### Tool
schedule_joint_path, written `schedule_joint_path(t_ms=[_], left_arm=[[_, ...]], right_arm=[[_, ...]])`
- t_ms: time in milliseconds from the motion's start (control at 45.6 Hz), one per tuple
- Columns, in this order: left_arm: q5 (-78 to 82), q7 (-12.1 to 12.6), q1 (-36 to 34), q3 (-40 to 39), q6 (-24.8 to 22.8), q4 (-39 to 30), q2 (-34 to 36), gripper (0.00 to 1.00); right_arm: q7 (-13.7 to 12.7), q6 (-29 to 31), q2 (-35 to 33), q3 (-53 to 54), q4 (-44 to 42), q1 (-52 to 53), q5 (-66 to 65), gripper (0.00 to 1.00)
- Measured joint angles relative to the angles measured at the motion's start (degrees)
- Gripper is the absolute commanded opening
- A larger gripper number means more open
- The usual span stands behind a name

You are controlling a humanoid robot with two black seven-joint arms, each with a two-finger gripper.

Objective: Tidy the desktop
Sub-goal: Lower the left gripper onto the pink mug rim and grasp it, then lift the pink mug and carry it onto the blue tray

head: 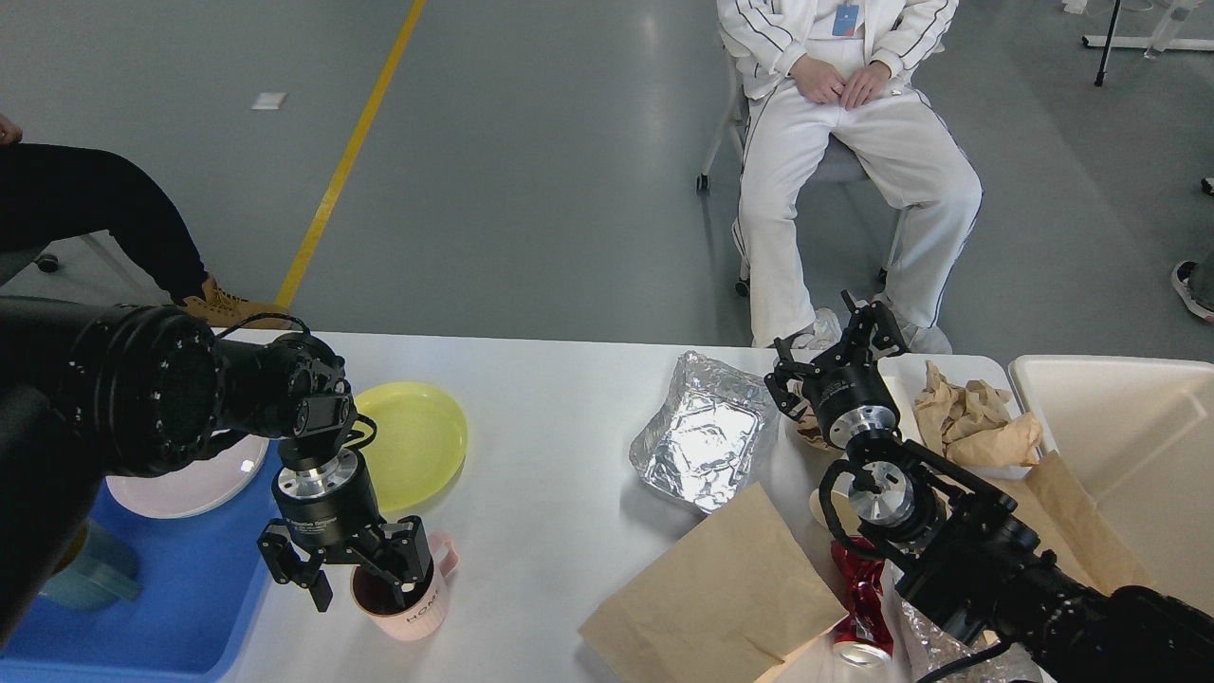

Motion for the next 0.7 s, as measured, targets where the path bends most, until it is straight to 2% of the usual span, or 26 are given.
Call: schedule_joint_path(t_ms=[88,285,417,702], left_arm=[[0.0,0.1,0.01,-0.05,0.0,0.06,-0.01,0.28],[0.0,0.15,0.3,-0.06,0.0,0.09,-0.01,0.17],[0.0,0.22,0.84,-0.03,0.0,0.09,-0.02,0.0],[0.02,0.01,-0.79,0.4,0.0,-0.02,1.37,0.0]], right_arm=[[0.0,0.0,0.0,0.0,0.0,0.0,0.0,1.0],[0.0,0.0,0.0,0.0,-0.05,0.0,-0.02,1.0],[0.0,0.0,0.0,0.0,-0.07,0.0,-0.03,1.0],[0.0,0.0,0.0,0.0,-0.06,0.0,-0.03,1.0]])
